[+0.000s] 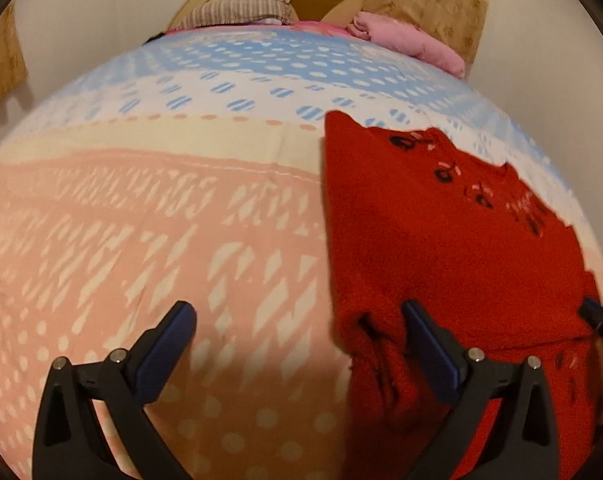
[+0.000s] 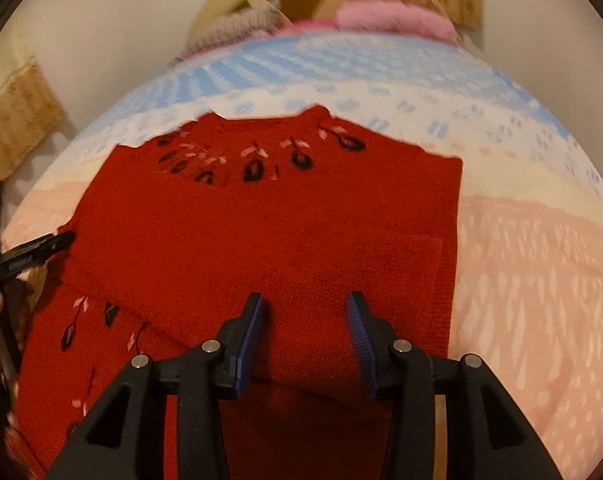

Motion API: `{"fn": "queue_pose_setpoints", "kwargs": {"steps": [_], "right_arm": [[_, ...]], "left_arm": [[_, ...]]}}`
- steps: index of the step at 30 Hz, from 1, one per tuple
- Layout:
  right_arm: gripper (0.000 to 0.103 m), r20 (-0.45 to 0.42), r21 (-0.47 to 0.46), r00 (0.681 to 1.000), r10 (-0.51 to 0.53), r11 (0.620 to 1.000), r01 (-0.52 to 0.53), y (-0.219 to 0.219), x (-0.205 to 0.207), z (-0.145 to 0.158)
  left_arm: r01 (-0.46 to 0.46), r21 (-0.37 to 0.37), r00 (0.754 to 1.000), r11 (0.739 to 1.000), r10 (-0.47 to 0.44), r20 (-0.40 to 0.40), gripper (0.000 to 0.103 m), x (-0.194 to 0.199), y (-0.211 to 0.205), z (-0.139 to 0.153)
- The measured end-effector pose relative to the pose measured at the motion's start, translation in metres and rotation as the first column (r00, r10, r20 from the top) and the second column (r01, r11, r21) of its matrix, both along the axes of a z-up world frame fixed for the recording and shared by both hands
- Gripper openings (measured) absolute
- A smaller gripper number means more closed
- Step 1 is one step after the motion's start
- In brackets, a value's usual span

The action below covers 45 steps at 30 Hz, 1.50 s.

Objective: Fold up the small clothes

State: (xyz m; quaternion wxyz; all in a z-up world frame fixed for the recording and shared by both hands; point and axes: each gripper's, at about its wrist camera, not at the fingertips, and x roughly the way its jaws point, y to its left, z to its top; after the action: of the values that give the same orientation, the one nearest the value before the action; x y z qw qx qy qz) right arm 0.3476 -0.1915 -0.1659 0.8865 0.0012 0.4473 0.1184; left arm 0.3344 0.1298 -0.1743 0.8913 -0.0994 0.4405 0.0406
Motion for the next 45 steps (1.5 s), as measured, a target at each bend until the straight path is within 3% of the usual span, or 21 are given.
{"fn": "queue_pose_setpoints", "kwargs": {"steps": [16,19,25,29,36,40,45], "right_arm": [[0.044,-0.011,0.022,0.999,-0.05,0.999,0.05,-0.005,0.0,-0.002],[0.044,0.016,0.001,0.999,-0.044,0.999,0.044,-0.003,-0.011,-0.001],[0.045,0.046,0.076,0.997,-0.061,0.995,0.057,-0.013,-0.017,-0.004],[0.045,0.056,0.024,0.997,-0.058,0.998,0.057,-0.005,-0.016,-0.005],[0.046,0.048,0.003,0.997,-0.054,0.999,0.054,-0.004,-0.016,-0.002],[0.056,0.056,-0.013,0.998,-0.043,0.999,0.044,0.001,-0.023,0.002],[0.059,0.066,-0.004,0.997,-0.029,1.0,0.029,0.006,-0.038,0.011]], "left_arm": [[-0.007,0.032,0.999,0.999,0.005,0.041,0.103,-0.011,-0.003,0.003],[-0.009,0.06,0.999,0.998,0.006,0.054,0.103,-0.02,-0.008,0.006],[0.007,0.126,0.999,0.992,-0.013,0.045,0.103,-0.024,-0.018,0.006],[0.007,0.138,0.999,0.99,-0.013,0.045,0.103,-0.023,-0.019,0.006],[0.001,0.102,0.999,0.995,-0.005,0.034,0.103,-0.029,-0.016,0.01],[0.015,0.097,0.999,0.995,-0.018,0.031,0.103,-0.04,-0.019,0.016],[0.055,0.097,0.997,0.994,-0.061,0.056,0.103,-0.06,-0.03,0.03]]}}
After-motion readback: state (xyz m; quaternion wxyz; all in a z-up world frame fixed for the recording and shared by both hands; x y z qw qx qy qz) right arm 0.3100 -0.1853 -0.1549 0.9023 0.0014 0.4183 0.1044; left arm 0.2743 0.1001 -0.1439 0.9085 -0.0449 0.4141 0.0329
